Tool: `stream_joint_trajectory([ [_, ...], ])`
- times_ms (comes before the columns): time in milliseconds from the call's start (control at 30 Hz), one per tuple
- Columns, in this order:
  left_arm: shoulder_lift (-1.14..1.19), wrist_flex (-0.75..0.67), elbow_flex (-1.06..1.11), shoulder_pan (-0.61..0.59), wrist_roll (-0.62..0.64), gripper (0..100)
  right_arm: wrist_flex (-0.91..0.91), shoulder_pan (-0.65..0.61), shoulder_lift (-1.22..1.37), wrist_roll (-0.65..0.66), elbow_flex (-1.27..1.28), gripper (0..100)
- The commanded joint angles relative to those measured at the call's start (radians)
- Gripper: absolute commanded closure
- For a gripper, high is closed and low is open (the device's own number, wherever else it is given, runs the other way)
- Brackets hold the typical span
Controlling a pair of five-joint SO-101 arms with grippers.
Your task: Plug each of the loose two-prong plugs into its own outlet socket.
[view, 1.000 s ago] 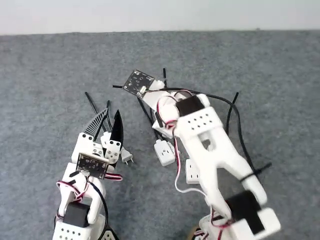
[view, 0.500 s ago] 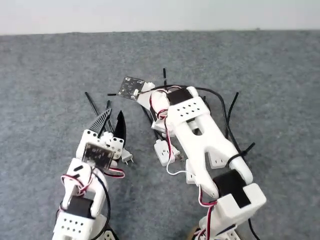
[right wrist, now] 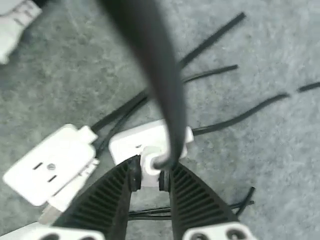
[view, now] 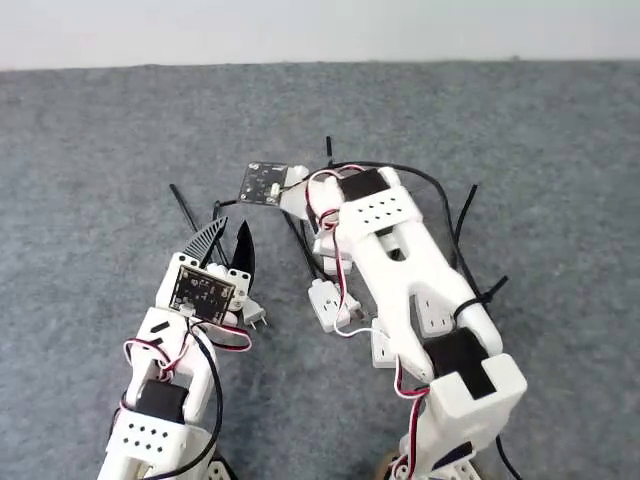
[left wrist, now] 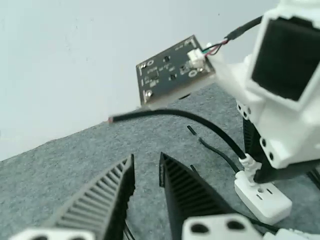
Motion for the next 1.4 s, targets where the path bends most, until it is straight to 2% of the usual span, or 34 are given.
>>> stream_joint_trajectory([
  [0, 0.003, -0.029, -0.056, 0.005, 0.008, 91, -0.038, 0.008, -0.019, -0.009, -0.014, 99.0],
  [233, 0.005, -0.031, -0.056, 0.006, 0.008, 91, -0.042, -0.024, -0.016, -0.018, -0.011, 99.0],
  [567, 0.005, -0.031, -0.056, 0.006, 0.008, 91, -0.031, -0.082, -0.077, -0.152, -0.075, 99.0],
  [800, 0.005, -0.031, -0.056, 0.009, 0.008, 91, 0.128, -0.111, -0.22, -0.187, -0.195, 99.0],
  [1167, 0.0, -0.026, -0.056, 0.141, 0.002, 91, 0.196, -0.236, -0.415, -0.227, -0.212, 99.0],
  [1367, -0.003, -0.032, -0.059, 0.215, -0.052, 91, 0.22, -0.272, -0.481, -0.275, -0.213, 99.0],
])
